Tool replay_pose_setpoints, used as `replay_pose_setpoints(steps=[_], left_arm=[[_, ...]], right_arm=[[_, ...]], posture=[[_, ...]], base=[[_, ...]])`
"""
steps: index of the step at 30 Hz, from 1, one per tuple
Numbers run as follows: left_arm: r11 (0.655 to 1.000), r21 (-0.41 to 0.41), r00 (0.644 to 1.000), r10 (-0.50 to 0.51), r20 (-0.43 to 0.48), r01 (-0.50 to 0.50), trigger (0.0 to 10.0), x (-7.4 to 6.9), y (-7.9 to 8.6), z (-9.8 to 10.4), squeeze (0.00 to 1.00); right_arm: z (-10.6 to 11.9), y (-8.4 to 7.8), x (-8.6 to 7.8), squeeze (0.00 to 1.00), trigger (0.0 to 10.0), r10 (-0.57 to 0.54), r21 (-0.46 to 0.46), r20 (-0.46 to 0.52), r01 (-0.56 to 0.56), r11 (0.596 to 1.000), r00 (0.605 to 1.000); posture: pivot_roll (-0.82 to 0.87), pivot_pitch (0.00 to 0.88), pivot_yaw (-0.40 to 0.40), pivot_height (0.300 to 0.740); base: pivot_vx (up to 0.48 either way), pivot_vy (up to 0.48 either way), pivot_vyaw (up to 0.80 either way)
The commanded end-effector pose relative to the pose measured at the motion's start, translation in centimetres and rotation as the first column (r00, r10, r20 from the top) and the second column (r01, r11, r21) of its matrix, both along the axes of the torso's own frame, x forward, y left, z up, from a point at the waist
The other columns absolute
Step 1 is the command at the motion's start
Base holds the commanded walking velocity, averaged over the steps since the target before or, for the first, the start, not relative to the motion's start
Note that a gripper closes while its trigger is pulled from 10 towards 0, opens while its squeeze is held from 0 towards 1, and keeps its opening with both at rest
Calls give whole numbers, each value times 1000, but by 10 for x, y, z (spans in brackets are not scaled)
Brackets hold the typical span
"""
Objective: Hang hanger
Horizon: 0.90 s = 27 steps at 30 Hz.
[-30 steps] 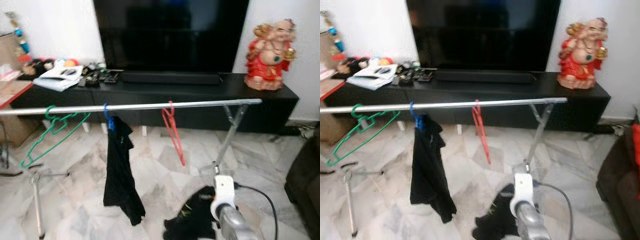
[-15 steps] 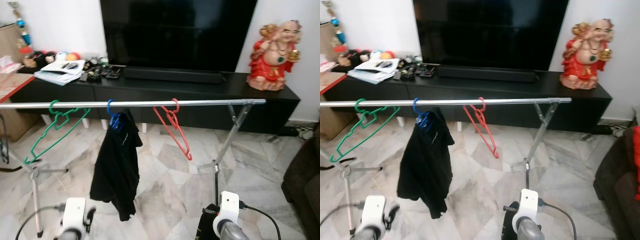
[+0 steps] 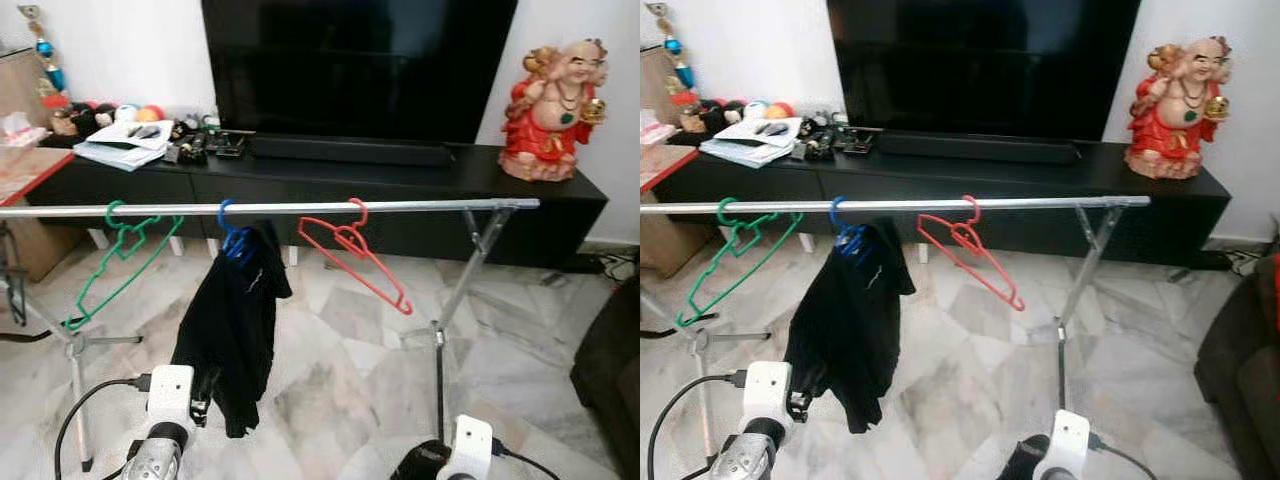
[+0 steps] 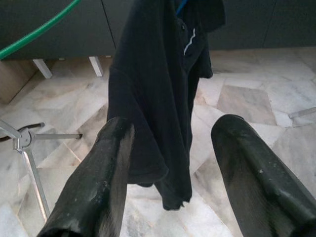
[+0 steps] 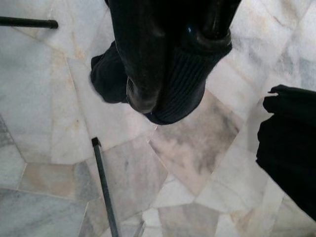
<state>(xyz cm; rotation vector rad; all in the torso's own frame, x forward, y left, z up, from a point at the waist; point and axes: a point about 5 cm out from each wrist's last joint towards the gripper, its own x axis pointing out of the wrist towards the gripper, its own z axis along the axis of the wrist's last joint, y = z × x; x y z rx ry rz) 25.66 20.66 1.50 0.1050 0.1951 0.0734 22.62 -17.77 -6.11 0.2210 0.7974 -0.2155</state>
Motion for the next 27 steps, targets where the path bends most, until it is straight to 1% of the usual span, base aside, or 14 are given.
replay_pose_setpoints(steps=[1,8,11,16,21,27], left_arm=[[1000,12,1000,-1,-9,1,10000,-2,3,0,0],[999,26,1000,-29,10,29,10000,-3,-2,10,0],[999,27,999,-35,18,35,10000,-3,-4,14,0],[999,24,999,-39,27,38,10000,-3,-5,18,0],[998,26,996,-60,63,59,10000,2,-7,31,0],[997,21,994,-76,83,74,10000,5,-10,40,0]], right_arm=[[1,5,1,0,10000,5,8,12,-5,1000,1000],[-1,4,-2,0,10000,15,-2,5,-15,1000,1000],[-2,2,-4,0,10000,-8,2,3,8,1000,1000],[-3,2,-5,0,10000,-7,3,-1,7,1000,1000],[-7,1,-11,0,10000,-2,-5,-23,2,1000,1000],[-8,0,-13,0,10000,-26,6,-17,26,1000,1000]], posture=[[121,0,24,740],[118,0,28,740],[118,0,31,740],[119,0,33,740],[120,0,38,740],[120,0,39,740]], base=[[0,409,0],[0,449,0],[0,456,0],[0,480,0],[0,480,0],[0,444,0]])
